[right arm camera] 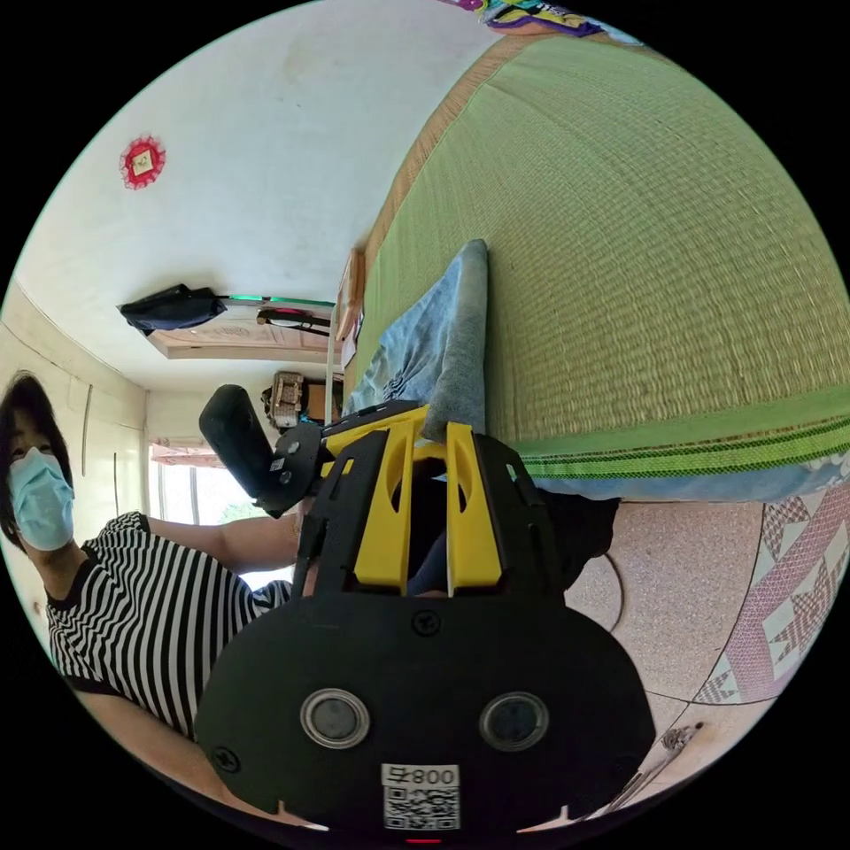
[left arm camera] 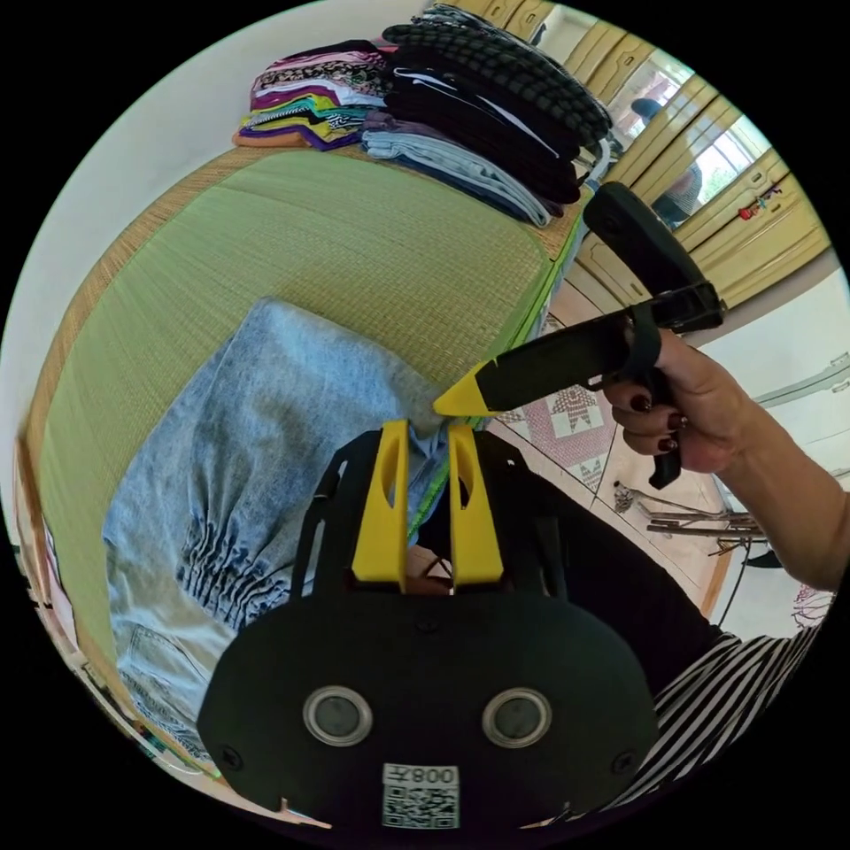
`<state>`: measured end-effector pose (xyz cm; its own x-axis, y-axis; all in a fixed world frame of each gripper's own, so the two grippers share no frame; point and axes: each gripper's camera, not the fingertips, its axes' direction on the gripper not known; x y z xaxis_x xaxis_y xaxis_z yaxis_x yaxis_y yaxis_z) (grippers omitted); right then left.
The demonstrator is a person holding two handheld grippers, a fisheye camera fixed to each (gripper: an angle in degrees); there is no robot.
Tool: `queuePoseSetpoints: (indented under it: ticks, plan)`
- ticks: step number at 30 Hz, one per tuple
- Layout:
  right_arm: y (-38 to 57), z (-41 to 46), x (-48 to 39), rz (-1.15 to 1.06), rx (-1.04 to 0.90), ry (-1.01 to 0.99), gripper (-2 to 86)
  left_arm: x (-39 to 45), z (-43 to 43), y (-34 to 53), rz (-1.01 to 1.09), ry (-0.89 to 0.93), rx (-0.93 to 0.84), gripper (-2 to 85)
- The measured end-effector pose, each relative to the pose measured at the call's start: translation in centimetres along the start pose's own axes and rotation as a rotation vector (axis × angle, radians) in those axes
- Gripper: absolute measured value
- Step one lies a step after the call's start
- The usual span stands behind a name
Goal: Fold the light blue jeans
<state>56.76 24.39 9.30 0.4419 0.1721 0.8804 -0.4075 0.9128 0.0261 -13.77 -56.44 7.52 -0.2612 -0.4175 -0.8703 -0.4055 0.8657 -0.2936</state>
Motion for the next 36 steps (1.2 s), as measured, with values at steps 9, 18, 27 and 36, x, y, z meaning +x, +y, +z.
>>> queuePoseSetpoints:
  ticks: [9,18,27,36]
  plan:
    - [-2.4,-3.4,-0.3,0.004,0.104,-0.026,7.8,2.2,-1.1,1.0,-0.032,0.082,0.075,4.7]
    - [-9.2,0.5,-0.7,0.08,-0.01,0.018,9.0,5.1,-2.4,2.5,0.017,0.046,0.094,4.1]
    - [-9.7,2.9,-3.1,0.089,-0.07,0.09,2.5,6.0,-3.8,4.3,0.043,0.085,0.116,3.6]
    - [-7.3,-1.8,-9.4,0.01,0.118,0.223,1.5,6.4,-8.1,5.6,0.12,0.174,0.268,3.4]
